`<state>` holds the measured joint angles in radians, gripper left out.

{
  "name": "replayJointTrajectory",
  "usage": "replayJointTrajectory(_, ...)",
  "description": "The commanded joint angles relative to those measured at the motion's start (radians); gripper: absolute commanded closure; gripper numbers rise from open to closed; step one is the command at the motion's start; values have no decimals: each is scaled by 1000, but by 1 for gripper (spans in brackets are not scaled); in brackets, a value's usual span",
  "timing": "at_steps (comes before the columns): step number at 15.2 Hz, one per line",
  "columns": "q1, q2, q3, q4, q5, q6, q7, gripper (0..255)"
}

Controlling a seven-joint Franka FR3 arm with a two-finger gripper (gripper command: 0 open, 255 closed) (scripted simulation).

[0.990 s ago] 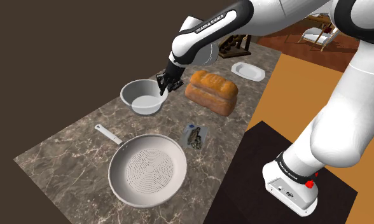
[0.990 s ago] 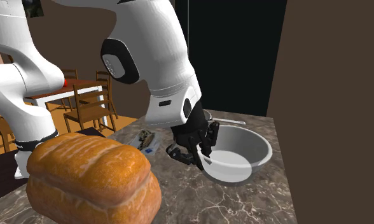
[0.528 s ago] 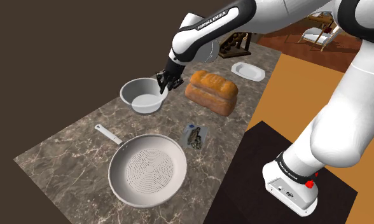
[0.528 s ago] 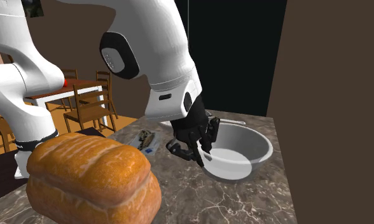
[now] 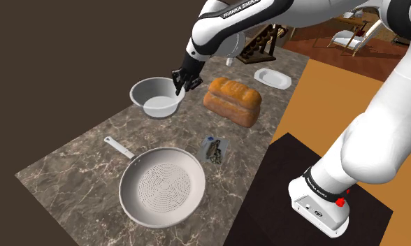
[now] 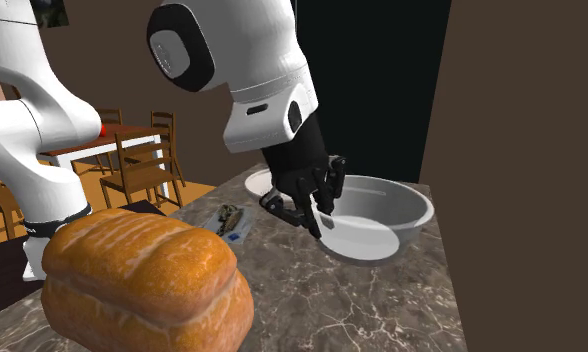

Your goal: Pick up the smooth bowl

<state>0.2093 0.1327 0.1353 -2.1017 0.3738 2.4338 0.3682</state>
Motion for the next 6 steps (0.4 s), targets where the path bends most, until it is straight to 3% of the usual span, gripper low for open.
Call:
replayJointTrajectory(1,-1,-14,-2,13,-7,-25,10,255)
replayJointTrajectory(6,-2,-35,-4,31,-17,-63,24,255)
